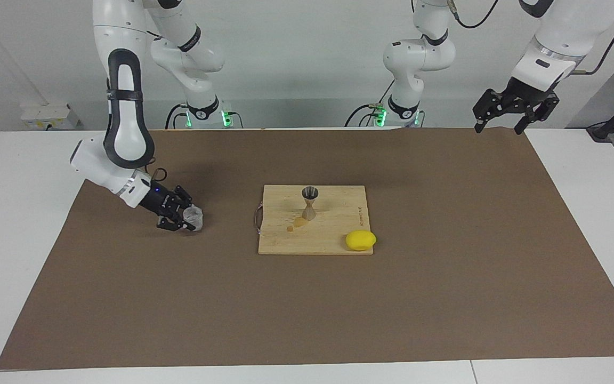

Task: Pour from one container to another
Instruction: 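Carry the glass cup with the right gripper back beside the board, then lower the glass cup onto the table and open the right gripper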

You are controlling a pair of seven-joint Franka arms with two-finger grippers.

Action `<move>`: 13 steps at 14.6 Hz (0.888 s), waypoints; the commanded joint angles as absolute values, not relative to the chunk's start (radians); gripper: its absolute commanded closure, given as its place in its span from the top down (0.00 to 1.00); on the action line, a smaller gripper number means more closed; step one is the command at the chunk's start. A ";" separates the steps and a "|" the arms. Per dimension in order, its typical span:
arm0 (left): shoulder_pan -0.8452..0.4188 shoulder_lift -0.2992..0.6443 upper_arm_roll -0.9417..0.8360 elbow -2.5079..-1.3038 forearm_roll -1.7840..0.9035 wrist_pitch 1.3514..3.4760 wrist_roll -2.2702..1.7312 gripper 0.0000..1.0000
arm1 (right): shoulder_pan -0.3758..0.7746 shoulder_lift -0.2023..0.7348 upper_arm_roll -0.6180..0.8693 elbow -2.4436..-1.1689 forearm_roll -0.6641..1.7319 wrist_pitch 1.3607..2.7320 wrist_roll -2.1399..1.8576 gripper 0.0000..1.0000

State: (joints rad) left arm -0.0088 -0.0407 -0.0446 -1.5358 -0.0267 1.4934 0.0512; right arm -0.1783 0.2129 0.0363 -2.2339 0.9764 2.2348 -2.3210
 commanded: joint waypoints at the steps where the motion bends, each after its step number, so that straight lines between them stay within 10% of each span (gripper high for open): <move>1: -0.023 -0.060 -0.038 -1.562 -0.008 1.511 0.038 1.00 | -0.222 0.181 0.048 -2.258 1.006 2.203 -2.370 1.00; 13: -0.035 -0.060 -0.038 -1.563 -0.008 1.516 0.037 1.00 | -0.279 0.088 0.040 -2.263 0.841 2.168 -2.275 1.00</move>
